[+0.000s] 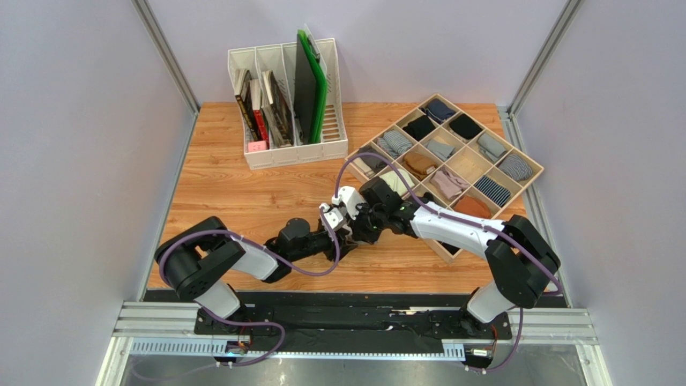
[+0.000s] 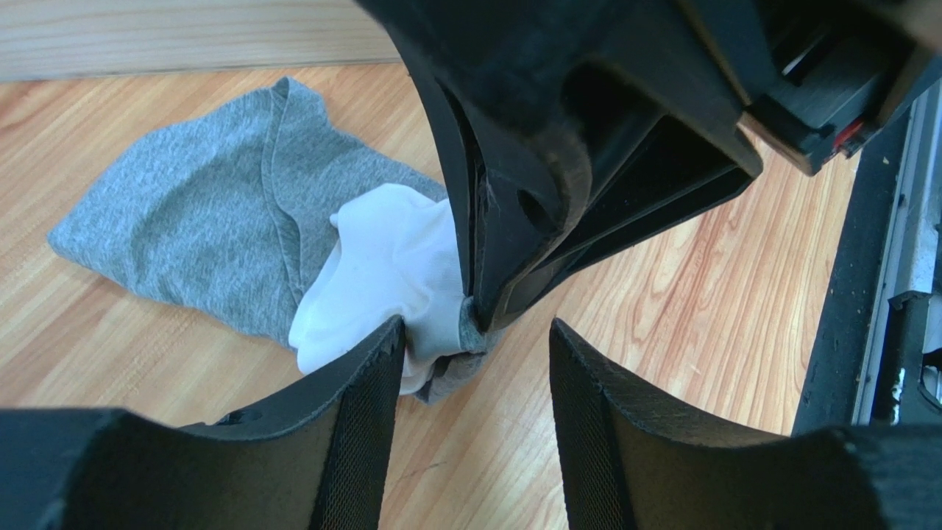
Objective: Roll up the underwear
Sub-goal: Roll the underwear to the center of the board.
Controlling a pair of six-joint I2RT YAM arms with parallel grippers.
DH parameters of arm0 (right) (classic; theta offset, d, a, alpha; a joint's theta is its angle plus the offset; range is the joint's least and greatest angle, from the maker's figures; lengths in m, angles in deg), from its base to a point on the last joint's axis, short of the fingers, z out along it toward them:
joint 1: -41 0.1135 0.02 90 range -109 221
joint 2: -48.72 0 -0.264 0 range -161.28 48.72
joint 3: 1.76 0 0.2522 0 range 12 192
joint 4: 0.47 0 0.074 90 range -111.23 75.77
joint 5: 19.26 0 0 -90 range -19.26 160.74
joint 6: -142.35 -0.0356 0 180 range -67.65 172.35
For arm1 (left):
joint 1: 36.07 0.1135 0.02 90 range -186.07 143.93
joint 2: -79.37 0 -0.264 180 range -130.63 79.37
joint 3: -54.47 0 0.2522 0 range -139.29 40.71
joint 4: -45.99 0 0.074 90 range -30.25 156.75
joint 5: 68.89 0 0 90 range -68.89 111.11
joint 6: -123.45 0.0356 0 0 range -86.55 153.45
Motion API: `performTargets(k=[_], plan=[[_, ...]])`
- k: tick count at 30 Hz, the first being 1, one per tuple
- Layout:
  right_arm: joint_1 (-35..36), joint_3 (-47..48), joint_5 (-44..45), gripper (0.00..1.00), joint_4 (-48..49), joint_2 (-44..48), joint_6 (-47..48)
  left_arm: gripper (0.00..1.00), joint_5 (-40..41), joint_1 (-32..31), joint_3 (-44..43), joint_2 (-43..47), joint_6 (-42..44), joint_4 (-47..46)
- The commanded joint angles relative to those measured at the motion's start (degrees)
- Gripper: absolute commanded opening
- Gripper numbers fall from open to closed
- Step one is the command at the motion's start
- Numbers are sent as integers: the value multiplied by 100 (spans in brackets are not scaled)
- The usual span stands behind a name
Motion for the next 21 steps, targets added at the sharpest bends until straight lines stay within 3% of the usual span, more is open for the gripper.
performTargets(k=[1, 6, 11, 15, 18, 21], plan=[[39, 228, -280, 0, 60, 149, 101, 56, 5, -16, -258, 13, -57, 202], [4, 245, -324, 0, 52, 193, 92, 50, 4, -42, -461, -84, -40, 423], [-40, 245, -394, 0, 69, 202, 74, 33, -40, -51, -645, -163, -49, 713], [-101, 245, -447, 0, 87, 202, 48, 10, -92, -60, -759, -163, -57, 976], [-145, 245, -491, 0, 122, 211, 30, 0, -75, -51, -839, -128, -75, 1318], [-163, 254, -526, 0, 140, 237, -5, 0, -49, -51, -935, -110, -127, 1590]])
